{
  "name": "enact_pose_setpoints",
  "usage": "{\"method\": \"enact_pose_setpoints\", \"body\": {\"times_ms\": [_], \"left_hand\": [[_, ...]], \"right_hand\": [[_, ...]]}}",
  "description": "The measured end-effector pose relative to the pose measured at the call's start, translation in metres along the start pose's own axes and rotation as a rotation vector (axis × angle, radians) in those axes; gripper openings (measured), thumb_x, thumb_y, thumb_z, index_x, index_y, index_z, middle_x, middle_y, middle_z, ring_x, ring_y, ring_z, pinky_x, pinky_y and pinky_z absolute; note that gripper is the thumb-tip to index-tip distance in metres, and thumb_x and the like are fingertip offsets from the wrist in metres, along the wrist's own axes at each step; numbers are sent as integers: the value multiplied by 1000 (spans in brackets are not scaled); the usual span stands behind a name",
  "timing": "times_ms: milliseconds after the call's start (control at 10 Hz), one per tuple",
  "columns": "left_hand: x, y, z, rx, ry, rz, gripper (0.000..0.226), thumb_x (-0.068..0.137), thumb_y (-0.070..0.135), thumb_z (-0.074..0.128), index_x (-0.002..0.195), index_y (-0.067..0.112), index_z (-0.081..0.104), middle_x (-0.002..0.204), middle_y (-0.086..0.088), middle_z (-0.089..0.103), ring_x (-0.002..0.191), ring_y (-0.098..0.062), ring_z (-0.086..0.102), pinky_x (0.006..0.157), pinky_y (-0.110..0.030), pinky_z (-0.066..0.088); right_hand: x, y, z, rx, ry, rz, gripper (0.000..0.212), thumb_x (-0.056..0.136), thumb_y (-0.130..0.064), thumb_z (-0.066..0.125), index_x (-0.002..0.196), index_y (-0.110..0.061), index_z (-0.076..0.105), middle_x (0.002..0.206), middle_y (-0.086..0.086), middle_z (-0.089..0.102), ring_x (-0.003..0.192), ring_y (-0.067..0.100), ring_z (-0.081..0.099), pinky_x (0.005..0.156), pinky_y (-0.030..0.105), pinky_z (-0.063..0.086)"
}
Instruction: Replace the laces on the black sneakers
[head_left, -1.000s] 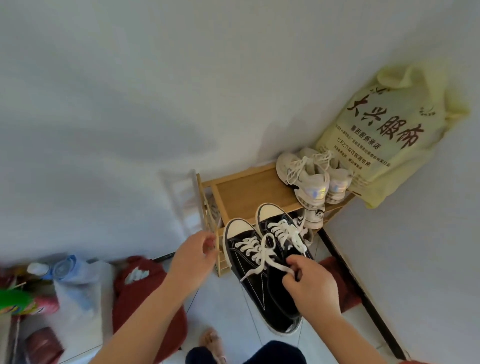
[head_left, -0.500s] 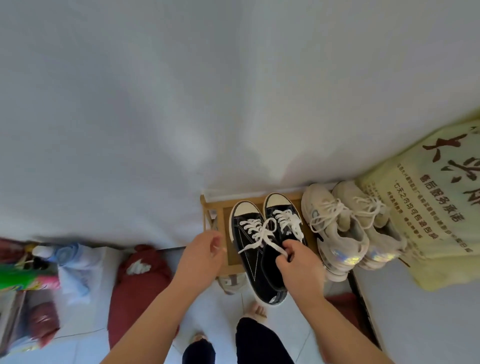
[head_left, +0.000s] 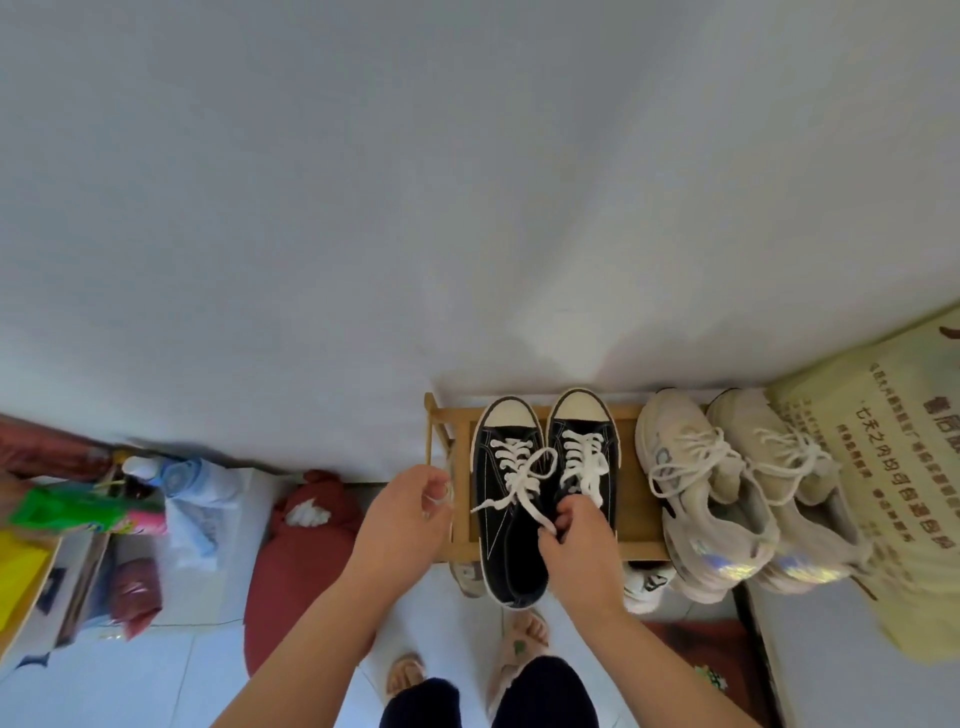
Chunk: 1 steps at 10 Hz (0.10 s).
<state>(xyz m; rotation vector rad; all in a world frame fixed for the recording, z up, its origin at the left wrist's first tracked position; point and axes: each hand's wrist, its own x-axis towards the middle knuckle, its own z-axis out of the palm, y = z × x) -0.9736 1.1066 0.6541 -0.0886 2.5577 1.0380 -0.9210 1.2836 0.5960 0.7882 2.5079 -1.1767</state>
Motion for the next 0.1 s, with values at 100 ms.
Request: {"method": "enact_pose_setpoints", "body": {"times_ms": [100], "left_hand": [[-2, 5, -6, -19, 22, 25, 20, 84, 13, 56, 102, 22, 57, 89, 12, 56, 81, -5, 54, 74, -20, 42]], "right_hand": [[8, -4, -22, -114, -133, 18, 30, 84, -26, 64, 109, -15, 50, 86, -9, 54, 74, 7, 52, 58, 19, 38]]}}
